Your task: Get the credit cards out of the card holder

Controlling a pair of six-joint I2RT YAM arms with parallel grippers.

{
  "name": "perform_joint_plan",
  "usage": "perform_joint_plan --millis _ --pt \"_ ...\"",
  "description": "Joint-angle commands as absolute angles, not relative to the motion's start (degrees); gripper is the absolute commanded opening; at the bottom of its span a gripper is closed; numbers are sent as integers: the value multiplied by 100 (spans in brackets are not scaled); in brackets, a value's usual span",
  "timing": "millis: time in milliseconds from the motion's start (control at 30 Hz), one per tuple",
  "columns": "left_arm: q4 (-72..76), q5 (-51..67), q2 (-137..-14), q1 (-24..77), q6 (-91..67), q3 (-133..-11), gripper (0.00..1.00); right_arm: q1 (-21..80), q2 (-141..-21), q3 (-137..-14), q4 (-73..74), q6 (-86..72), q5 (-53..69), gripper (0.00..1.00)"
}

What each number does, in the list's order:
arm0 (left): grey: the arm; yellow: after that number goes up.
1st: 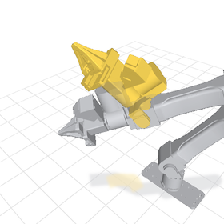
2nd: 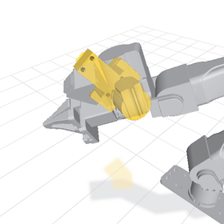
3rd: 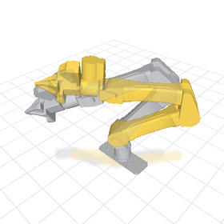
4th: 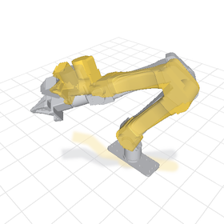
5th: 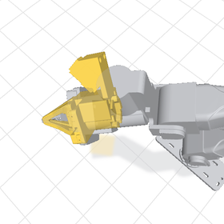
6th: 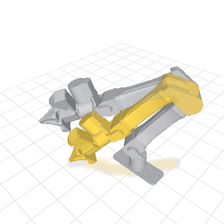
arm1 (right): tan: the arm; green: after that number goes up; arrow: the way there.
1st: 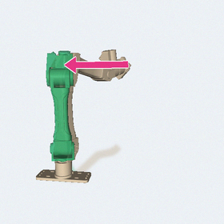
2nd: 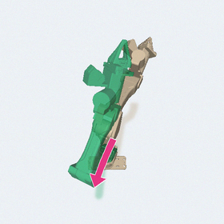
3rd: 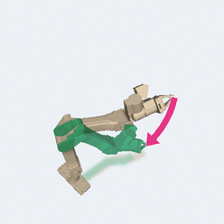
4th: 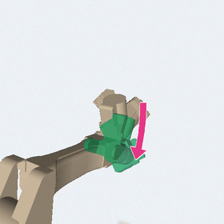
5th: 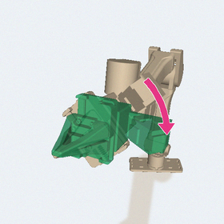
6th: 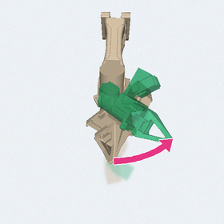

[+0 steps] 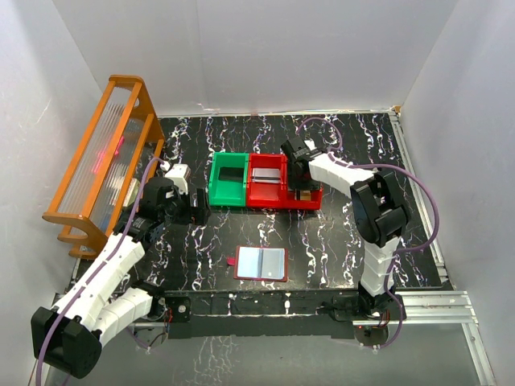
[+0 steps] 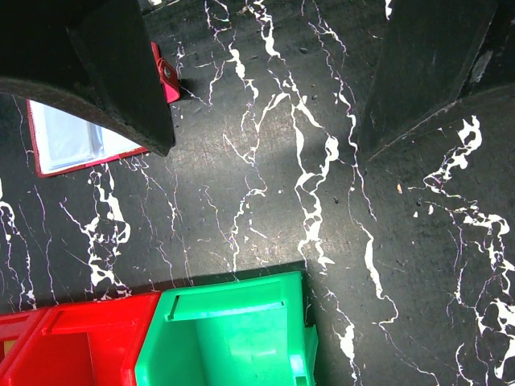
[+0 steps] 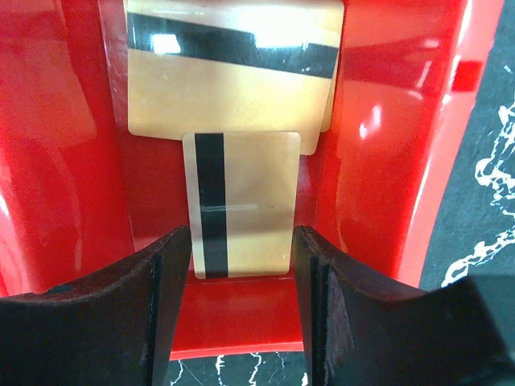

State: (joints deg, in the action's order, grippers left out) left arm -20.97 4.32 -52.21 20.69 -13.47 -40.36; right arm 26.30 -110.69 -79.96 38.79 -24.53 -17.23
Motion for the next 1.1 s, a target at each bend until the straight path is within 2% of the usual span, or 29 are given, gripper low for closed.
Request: perform_joint_plan --millis 0,267,433,633,833,1067 --pt "-2065 525 -5214 2032 -1283 -4041 99 2677 -10946 -7941 3737 -2601 -1853 53" --pt "-2065 545 -5231 2037 -1275 -4043 99 2700 -11241 -8135 3857 -2597 -2061 61" --pt "-2057 560 -5233 2031 -1274 -4043 99 2737 -11430 -7973 3692 -2650 -1968 62" --pt "-2057 598 -5254 2030 -1267 -4042 99 2738 -11661 -7707 3410 -2689 -1653 58" --pt "-2048 631 -5266 2035 -1266 -4041 99 2736 -11353 -7699 3332 -2687 -1787 42" --pt "-2057 677 -5322 2031 -1270 -4051 99 2714 -10758 -8435 3295 -2367 -1737 43"
